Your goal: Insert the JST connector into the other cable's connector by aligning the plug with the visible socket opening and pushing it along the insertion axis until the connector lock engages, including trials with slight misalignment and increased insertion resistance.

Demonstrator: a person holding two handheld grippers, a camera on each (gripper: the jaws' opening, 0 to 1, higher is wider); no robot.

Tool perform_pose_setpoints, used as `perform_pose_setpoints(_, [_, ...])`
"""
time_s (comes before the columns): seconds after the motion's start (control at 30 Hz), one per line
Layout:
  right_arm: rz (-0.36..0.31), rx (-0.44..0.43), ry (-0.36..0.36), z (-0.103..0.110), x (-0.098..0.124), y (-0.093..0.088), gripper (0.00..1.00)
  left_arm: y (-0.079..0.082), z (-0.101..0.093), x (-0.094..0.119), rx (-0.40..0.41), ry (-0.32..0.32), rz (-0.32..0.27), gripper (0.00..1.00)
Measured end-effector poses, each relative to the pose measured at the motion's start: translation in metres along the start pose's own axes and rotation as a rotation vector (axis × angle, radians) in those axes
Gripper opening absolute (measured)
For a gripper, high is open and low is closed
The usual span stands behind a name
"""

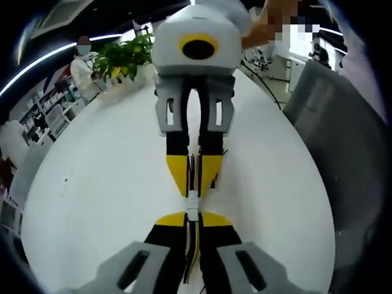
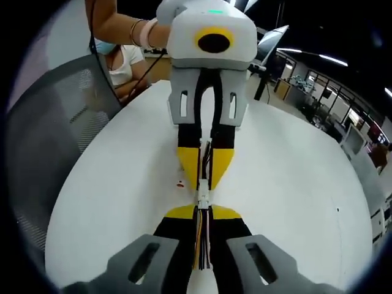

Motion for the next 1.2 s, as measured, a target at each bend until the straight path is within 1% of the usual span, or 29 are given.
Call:
perform_pose_setpoints(0.07, [-0.008,-0.008,-0.007,-0.002,0.001,0.000,0.03,0.001,0.002,0.001,0.001,0.000,-0.006,0.00])
perform_pose_setpoints(0.23, [-0.009,-0.003,-0.032,-0.009,0.001,-0.001,0.03,0.004,0.008,0.001,-0.029,0.011,0.007,0.00])
perform_pose_setpoints(0.33, [-0.014,-0.009,-0.050,-0.014,0.001,-0.002,0.03,0.005,0.014,0.000,-0.026,0.022,0.006,0.00])
perform_pose_setpoints(0.4, [-0.027,-0.029,-0.057,-0.019,0.001,-0.003,0.03,0.005,0.018,-0.001,-0.017,0.030,0.003,0.00])
perform_pose_setpoints(0.43, [-0.043,-0.042,-0.055,-0.020,0.000,-0.002,0.03,0.006,0.019,-0.002,-0.008,0.027,-0.005,0.00])
perform_pose_setpoints(0.53, [-0.032,-0.032,-0.051,-0.022,-0.003,-0.006,0.04,0.005,0.019,-0.004,-0.009,0.026,0.014,0.00])
perform_pose_setpoints(0.7, [-0.026,-0.033,-0.042,-0.020,-0.009,-0.010,0.04,0.001,0.019,-0.007,-0.013,0.024,0.026,0.00])
perform_pose_setpoints(0.83, [-0.024,-0.035,-0.043,-0.024,-0.012,-0.015,0.04,-0.001,0.022,-0.010,-0.021,0.027,0.030,0.00])
perform_pose_setpoints(1.17, [-0.013,-0.065,-0.032,-0.022,-0.019,-0.023,0.04,-0.009,0.028,-0.020,0.010,0.023,0.039,0.00])
perform_pose_setpoints(1.2, [-0.011,-0.065,-0.031,-0.022,-0.019,-0.023,0.04,-0.008,0.026,-0.020,0.018,0.023,0.038,0.00])
Point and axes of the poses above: the point that each gripper's makers call its tool centre point, and the gripper's own axes: x roughly backward along the fingers, z roughly to its left, y roughly out of its top, the point moved 5 cm from there along x, roughly backward along the fingers, and after that the axes turned 12 degrees about x, right-handed, at the moved point
